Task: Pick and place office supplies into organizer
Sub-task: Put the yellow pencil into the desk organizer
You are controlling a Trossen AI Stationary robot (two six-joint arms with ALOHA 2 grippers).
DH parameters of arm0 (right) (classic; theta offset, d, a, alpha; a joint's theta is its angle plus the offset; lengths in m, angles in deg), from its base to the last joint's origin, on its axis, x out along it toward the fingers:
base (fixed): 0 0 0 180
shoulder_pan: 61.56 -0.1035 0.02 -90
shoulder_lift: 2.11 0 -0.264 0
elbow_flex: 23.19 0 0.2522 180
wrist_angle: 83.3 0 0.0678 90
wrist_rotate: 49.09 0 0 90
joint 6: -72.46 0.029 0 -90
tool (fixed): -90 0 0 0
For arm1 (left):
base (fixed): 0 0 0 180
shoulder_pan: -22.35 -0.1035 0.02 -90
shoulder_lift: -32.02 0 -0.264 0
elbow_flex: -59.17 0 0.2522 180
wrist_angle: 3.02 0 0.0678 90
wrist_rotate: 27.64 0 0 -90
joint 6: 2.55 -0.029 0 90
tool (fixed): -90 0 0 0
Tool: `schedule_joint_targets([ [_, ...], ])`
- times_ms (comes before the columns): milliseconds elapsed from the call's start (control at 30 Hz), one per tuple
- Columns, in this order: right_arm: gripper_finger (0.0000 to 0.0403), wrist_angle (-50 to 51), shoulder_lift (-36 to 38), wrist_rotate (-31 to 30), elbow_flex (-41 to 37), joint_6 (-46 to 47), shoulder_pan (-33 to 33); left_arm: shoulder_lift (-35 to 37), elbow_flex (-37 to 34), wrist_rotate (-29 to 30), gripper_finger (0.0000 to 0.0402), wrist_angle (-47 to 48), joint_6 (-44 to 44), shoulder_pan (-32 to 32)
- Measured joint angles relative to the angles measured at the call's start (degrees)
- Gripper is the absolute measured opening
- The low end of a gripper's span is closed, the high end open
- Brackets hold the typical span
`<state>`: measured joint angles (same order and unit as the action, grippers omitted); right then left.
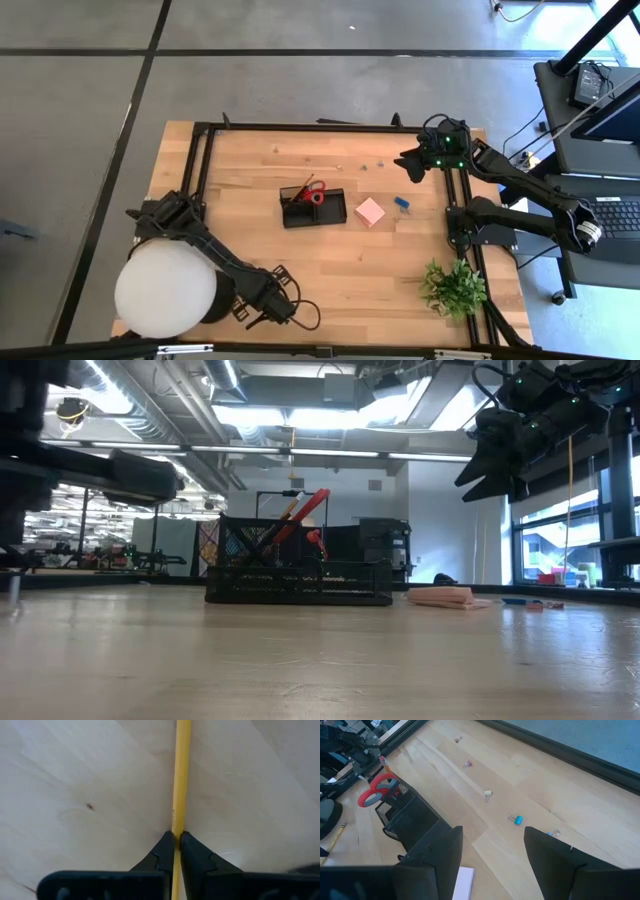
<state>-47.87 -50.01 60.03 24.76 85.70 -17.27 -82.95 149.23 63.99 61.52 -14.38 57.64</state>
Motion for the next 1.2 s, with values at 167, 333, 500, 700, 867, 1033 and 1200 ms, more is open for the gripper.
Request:
schedule_joint_targets([
  [167, 0.0216, 0.00, 0.00, 0.00, 0.00, -0.03, 0.00, 1.18, -0.26, 4.64, 0.0007, 1.36, 0.17, -1.31],
  [333, 0.0216, 0.00, 0.00, 0.00, 0.00, -0.09, 0.00, 4.12, -0.37, 8.07, 0.0005, 3.17, 3.30, -2.94],
  [500, 0.0216, -0.02, 0.00, 0.00, 0.00, -0.18, -0.02, 9.55, -0.31, 7.66, 0.0004, -1.28, 5.18, -6.36],
  [700, 0.0216, -0.02, 0.00, 0.01, 0.00, -0.22, -0.02, 17.90, -0.24, 11.50, 0.0004, -10.12, 5.37, -10.07],
  [867, 0.0216, -1.01, 0.02, 0.02, 0.00, -0.01, -0.02, 26.11, -0.17, 16.66, 0.0004, -19.88, 1.94, -13.55],
  [1033, 0.0216, -1.59, 0.02, 0.06, 0.00, 1.22, -0.02, 34.00, -0.09, 16.54, 0.0004, -31.34, -5.65, -17.77],
  [1200, 0.0216, -3.67, 0.00, 1.84, 0.00, 4.56, -0.13, 39.29, -0.04, 8.68, 0.0004, -39.83, -10.27, -23.16],
])
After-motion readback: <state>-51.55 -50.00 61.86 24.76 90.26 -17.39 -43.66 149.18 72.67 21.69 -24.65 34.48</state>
